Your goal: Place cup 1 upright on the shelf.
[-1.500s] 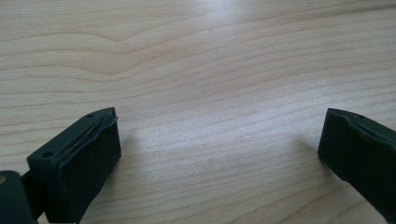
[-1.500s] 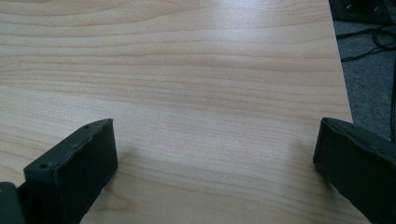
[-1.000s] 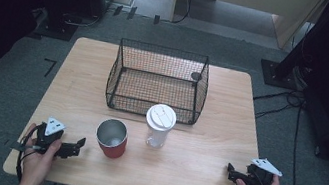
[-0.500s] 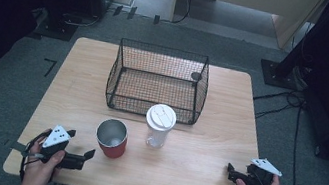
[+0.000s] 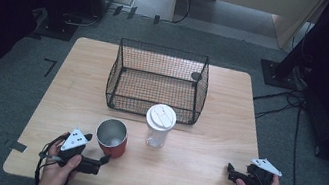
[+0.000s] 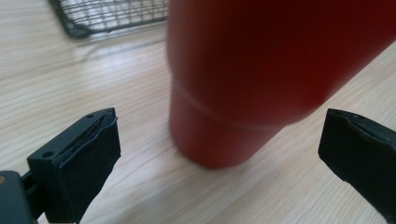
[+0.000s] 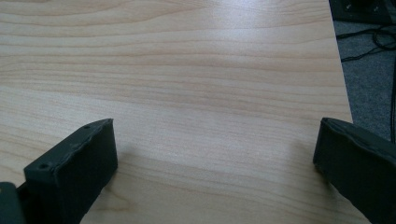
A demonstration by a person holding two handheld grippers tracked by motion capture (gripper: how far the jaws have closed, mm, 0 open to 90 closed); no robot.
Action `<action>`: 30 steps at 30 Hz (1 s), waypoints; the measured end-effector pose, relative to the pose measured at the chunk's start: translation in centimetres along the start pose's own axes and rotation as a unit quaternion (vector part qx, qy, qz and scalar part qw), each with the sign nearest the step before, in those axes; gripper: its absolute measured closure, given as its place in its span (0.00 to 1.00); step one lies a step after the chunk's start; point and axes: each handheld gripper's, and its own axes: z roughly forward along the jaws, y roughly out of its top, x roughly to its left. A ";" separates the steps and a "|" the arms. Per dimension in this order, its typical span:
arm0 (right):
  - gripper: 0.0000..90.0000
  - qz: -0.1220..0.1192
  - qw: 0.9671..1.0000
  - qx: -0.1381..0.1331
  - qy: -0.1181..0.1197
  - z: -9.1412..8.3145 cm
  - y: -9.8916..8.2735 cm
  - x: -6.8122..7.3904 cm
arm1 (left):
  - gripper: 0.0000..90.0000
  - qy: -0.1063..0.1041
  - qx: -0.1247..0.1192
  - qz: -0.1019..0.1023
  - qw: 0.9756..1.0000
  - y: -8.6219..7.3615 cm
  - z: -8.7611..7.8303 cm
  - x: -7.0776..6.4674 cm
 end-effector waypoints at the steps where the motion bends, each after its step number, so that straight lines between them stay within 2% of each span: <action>1: 0.00 0.000 1.000 0.000 0.000 0.0 0.0 0.0 | 0.00 0.004 -0.005 0.002 1.000 0.1 0.3 -0.3; 5: 0.00 0.000 1.000 0.000 0.000 0.0 0.0 0.0 | 0.00 0.007 -0.013 -0.001 1.000 0.3 0.9 -0.8; 12: 0.00 0.000 1.000 0.000 0.000 0.0 0.0 0.0 | 0.00 0.011 -0.008 0.004 1.000 0.9 2.0 -1.6; 19: 0.00 0.000 1.000 0.000 0.000 0.0 0.0 0.0 | 0.00 0.015 -0.019 0.005 1.000 2.1 2.2 -2.0; 27: 0.00 0.001 1.000 0.000 0.000 0.0 0.0 0.0 | 0.00 0.029 -0.007 -0.012 0.999 3.6 2.1 -2.1; 30: 0.00 0.001 1.000 0.000 0.000 0.0 0.0 0.0 | 0.00 0.036 -0.007 -0.009 0.999 4.3 1.8 -2.3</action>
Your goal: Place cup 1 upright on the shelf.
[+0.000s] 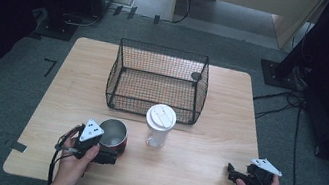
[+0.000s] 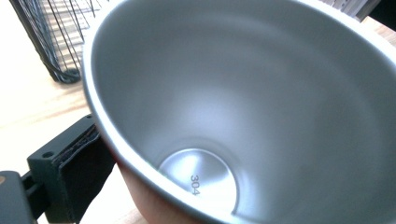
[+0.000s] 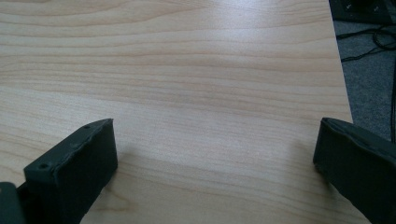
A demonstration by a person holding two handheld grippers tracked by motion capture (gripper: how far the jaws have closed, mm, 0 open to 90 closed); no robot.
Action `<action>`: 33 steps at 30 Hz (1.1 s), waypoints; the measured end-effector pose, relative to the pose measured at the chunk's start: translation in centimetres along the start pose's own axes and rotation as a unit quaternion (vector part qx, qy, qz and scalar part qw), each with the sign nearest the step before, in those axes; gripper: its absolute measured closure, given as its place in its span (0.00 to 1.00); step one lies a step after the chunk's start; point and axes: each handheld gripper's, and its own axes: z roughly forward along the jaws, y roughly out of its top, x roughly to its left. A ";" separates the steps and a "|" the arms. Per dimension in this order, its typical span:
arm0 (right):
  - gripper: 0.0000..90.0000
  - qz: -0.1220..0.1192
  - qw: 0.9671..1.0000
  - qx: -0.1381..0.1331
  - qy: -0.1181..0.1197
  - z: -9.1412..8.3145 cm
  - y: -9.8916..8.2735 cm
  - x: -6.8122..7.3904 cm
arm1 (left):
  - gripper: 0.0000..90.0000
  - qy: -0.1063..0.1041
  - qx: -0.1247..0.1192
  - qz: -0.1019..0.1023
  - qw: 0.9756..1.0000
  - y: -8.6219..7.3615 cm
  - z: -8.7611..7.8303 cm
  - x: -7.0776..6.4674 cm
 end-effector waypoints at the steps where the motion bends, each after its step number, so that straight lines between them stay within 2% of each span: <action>1: 0.00 0.000 1.000 0.000 0.000 0.0 0.0 0.0 | 0.00 0.003 0.002 0.002 1.000 0.2 -0.1 -0.1; 6: 0.00 0.000 1.000 0.000 0.000 0.0 0.0 0.0 | 0.00 0.013 0.014 0.000 1.000 1.3 -0.1 -0.5; 11: 0.00 0.000 1.000 0.000 0.000 0.0 0.0 0.0 | 0.00 0.014 0.031 -0.012 0.999 1.9 0.0 -0.5; 14: 0.00 0.000 1.000 0.000 0.000 0.0 0.0 0.0 | 0.00 0.013 0.031 -0.014 0.999 2.1 0.0 -0.6; 20: 0.00 0.000 1.000 0.000 0.000 0.0 0.0 0.0 | 0.03 0.021 0.040 0.003 0.999 2.3 0.2 -0.8; 21: 0.00 0.000 1.000 0.000 0.000 0.0 0.0 0.0 | 0.04 0.029 0.035 0.010 0.999 2.2 0.2 -0.9; 25: 0.00 0.000 1.000 0.000 0.000 0.0 0.0 0.0 | 0.06 0.036 0.029 0.022 0.999 2.2 0.0 -1.0; 29: 0.00 0.000 1.000 0.000 0.000 0.0 0.0 0.0 | 0.07 0.037 0.024 0.021 0.999 2.1 -0.1 -0.8; 31: 0.00 0.000 1.000 0.000 0.000 0.0 0.0 0.0 | 0.07 0.033 -0.012 0.013 0.999 1.9 -0.3 -0.5; 33: 0.00 0.001 1.000 0.000 0.000 0.0 0.0 0.0 | 0.07 0.032 -0.021 0.013 0.999 1.8 -0.3 -0.4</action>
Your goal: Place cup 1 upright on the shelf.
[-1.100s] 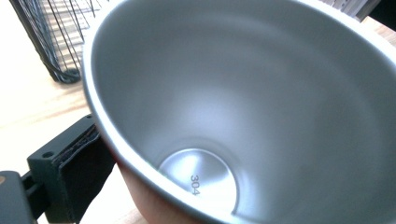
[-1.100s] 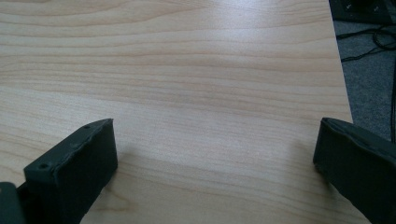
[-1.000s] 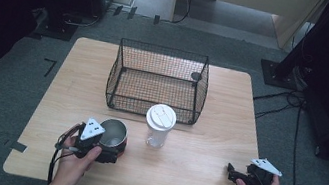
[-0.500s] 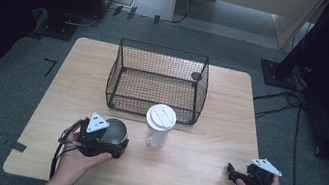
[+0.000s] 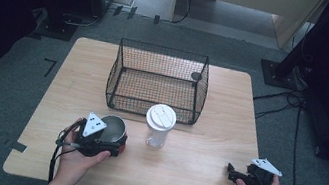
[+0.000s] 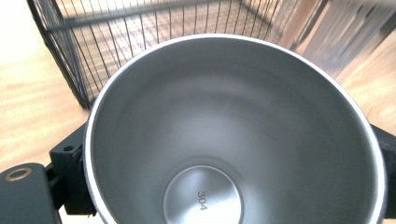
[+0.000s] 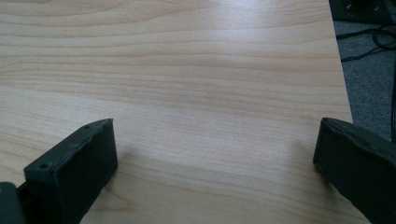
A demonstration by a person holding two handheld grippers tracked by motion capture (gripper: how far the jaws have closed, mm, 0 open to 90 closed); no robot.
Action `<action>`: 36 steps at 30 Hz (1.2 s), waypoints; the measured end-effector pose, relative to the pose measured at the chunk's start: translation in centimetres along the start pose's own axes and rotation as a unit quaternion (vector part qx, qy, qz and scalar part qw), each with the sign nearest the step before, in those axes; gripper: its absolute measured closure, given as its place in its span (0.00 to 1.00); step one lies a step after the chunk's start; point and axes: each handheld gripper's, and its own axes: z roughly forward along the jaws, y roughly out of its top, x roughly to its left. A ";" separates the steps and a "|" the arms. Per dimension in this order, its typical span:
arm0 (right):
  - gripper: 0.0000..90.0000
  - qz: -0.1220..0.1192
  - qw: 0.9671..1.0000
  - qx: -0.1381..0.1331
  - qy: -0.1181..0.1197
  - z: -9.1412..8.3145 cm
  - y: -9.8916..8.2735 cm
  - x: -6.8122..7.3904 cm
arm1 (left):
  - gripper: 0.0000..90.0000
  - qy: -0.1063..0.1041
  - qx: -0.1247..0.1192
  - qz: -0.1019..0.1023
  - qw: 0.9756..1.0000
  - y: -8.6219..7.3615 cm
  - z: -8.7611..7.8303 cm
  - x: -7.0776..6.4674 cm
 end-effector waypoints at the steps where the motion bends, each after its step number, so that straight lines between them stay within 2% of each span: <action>1: 0.00 0.001 1.000 0.000 0.001 0.0 0.0 0.0 | 0.08 0.004 -0.016 0.001 1.000 -0.1 -0.2 0.1; 4: 0.00 0.000 1.000 0.000 0.001 0.0 0.0 0.0 | 0.08 0.012 -0.048 0.003 0.999 0.0 -0.6 0.2; 6: 0.00 0.000 1.000 0.000 0.000 0.0 0.0 0.0 | 0.08 0.016 -0.074 0.003 0.997 0.2 -1.0 0.3; 8: 0.00 0.000 1.000 0.000 0.001 0.0 0.0 0.0 | 0.08 0.017 -0.083 0.003 0.996 0.2 -1.1 0.2; 9: 0.00 0.000 1.000 0.000 0.000 0.0 0.0 0.0 | 0.08 0.020 -0.101 0.005 0.995 0.4 -1.4 0.2; 10: 0.00 0.000 1.000 0.000 0.000 0.0 0.0 0.0 | 0.08 0.020 -0.101 0.005 0.995 0.4 -1.4 0.2; 11: 0.00 0.000 1.000 0.000 0.000 0.0 0.0 0.0 | 0.08 0.021 -0.117 0.012 0.993 0.6 -1.5 0.2; 13: 0.00 0.000 1.000 0.000 0.000 0.0 0.0 0.0 | 0.08 0.020 -0.132 0.018 0.991 0.8 -1.5 0.2; 16: 0.00 0.000 1.000 0.000 0.000 0.0 0.0 0.0 | 0.08 0.022 -0.144 0.021 0.989 0.9 -1.5 0.1; 20: 0.00 0.000 1.000 0.000 0.000 0.0 0.0 0.0 | 0.08 0.027 -0.164 0.033 0.985 1.4 -1.7 -0.1; 21: 0.00 0.000 1.000 0.000 0.000 0.0 0.0 0.0 | 0.08 0.027 -0.164 0.033 0.985 1.4 -1.7 -0.1; 22: 0.00 0.000 1.000 0.000 0.000 0.0 0.0 0.0 | 0.08 0.027 -0.174 0.042 0.983 1.9 -1.9 -0.4; 23: 0.00 0.000 1.000 0.000 0.000 0.0 0.0 0.0 | 0.08 0.027 -0.174 0.042 0.983 1.9 -1.9 -0.4; 25: 0.00 0.000 1.000 0.000 0.001 0.0 0.0 0.0 | 0.08 0.024 -0.186 0.056 0.981 2.7 -2.2 -0.7; 28: 0.00 0.001 1.000 0.000 0.001 0.0 0.0 0.0 | 0.08 0.023 -0.191 0.058 0.980 3.3 -2.3 -0.9; 30: 0.00 0.000 1.000 0.000 0.001 0.0 0.0 0.0 | 0.08 0.023 -0.201 0.060 0.978 4.0 -2.4 -1.1; 31: 0.00 0.000 1.000 0.000 0.001 0.0 0.0 0.0 | 0.08 0.023 -0.201 0.060 0.978 4.0 -2.4 -1.1; 33: 0.00 0.001 1.000 0.000 0.001 0.0 0.0 0.0 | 0.08 0.027 -0.214 0.061 0.975 4.8 -2.4 -1.2; 34: 0.00 0.001 1.000 -0.001 0.002 0.0 0.0 0.0 | 0.08 0.027 -0.214 0.061 0.975 4.8 -2.4 -1.2; 36: 0.00 0.001 1.000 0.000 0.001 0.0 0.0 0.0 | 0.08 0.029 -0.224 0.063 0.972 5.6 -2.4 -1.3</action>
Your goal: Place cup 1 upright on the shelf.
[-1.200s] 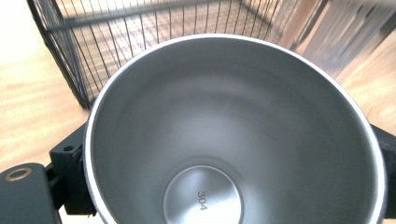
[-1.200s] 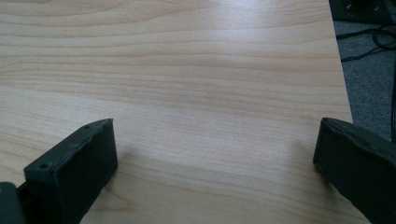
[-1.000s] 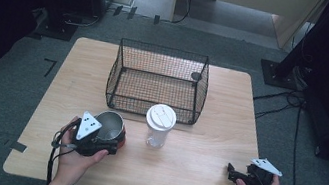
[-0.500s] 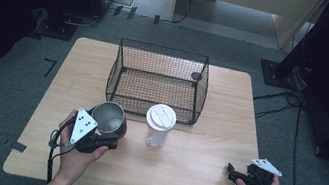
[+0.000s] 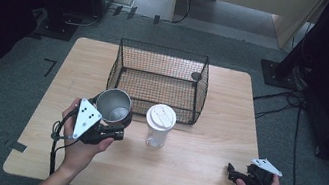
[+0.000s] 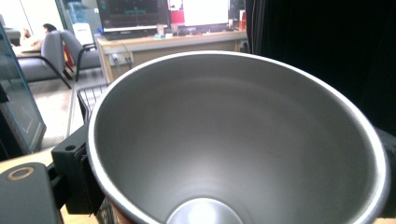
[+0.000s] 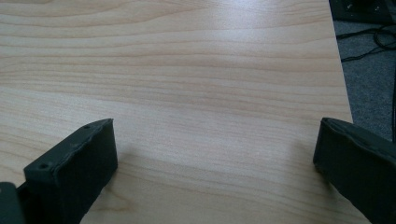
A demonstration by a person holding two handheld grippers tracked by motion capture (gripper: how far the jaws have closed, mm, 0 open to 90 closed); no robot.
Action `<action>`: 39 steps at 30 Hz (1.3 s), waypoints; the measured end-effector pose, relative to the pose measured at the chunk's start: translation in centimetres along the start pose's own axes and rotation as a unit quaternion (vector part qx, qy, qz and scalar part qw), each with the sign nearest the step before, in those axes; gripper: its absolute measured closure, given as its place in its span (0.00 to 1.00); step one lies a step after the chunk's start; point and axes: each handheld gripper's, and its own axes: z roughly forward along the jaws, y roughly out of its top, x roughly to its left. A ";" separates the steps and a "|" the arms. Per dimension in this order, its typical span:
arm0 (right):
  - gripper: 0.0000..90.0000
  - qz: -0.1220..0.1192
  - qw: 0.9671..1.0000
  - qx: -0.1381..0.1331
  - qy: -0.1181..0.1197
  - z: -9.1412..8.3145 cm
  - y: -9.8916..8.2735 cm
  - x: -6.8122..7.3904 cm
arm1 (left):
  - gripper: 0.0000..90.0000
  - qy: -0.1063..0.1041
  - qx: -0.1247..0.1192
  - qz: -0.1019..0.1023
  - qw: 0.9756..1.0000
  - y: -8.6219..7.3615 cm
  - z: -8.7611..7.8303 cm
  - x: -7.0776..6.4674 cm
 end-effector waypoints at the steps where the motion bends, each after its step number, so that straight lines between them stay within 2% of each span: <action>1: 0.00 0.000 1.000 0.000 0.000 0.0 0.0 0.0 | 0.08 0.000 -0.002 0.002 1.000 0.2 0.1 0.0; 11: 0.00 0.001 1.000 -0.001 0.001 0.0 0.0 0.0 | 0.08 0.001 -0.030 -0.008 1.000 1.7 1.9 0.3; 23: 0.00 0.004 1.000 -0.002 0.003 0.0 0.0 0.0 | 0.08 0.014 -0.062 -0.033 0.997 3.0 5.6 1.6; 31: 0.00 0.003 1.000 -0.002 0.005 0.0 0.0 -0.1 | 0.08 0.022 -0.064 -0.043 0.997 3.1 8.0 2.0; 32: 0.00 0.004 1.000 -0.003 0.005 0.0 0.0 -0.1 | 0.08 0.025 -0.061 -0.046 0.997 3.0 8.7 2.0; 37: 0.00 0.004 1.000 -0.003 0.006 0.0 0.0 -0.1 | 0.08 0.024 -0.055 -0.050 0.997 3.1 10.2 2.1; 39: 0.00 0.004 1.000 -0.003 0.006 0.0 0.0 -0.1 | 0.08 0.028 -0.054 -0.046 0.997 3.2 10.8 2.2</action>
